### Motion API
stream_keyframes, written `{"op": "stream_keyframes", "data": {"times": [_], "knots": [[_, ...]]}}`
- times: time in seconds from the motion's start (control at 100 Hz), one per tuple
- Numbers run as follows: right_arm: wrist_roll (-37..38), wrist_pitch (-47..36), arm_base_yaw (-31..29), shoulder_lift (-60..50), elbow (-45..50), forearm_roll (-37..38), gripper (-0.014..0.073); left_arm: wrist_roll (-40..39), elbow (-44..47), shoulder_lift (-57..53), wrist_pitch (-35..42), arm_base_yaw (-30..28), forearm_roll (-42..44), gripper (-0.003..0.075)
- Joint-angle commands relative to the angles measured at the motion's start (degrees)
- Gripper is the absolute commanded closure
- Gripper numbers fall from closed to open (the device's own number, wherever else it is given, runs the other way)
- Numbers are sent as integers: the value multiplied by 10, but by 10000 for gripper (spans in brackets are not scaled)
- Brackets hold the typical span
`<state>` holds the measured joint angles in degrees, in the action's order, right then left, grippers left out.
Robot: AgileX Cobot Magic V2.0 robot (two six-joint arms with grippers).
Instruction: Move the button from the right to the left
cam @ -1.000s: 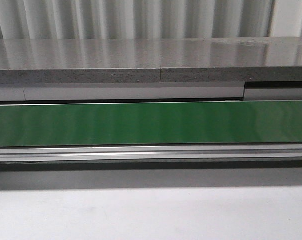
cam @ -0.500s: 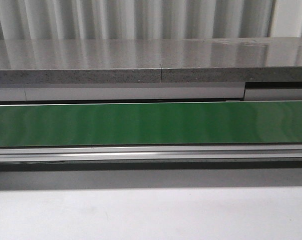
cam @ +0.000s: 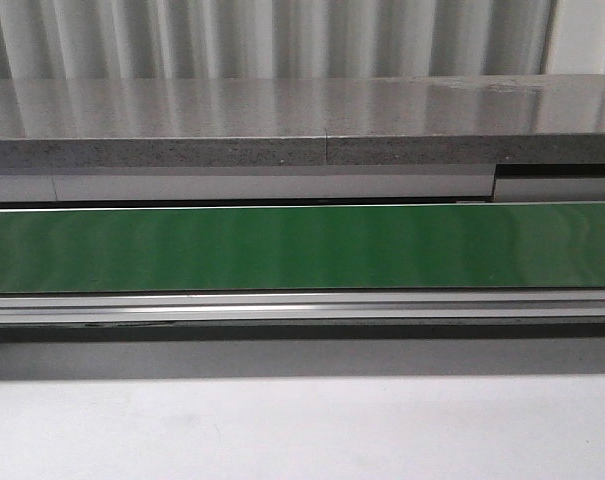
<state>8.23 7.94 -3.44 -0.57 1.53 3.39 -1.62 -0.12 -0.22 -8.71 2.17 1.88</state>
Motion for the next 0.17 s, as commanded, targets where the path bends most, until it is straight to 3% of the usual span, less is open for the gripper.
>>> {"op": "stream_keyframes", "data": {"times": [0.0,0.16], "knots": [[-1,-46,-3,-10,-9,0,660,-4,15,-21,45,2,0,740],[-1,-46,-3,-10,-9,0,660,-4,15,-21,45,2,0,740]]}}
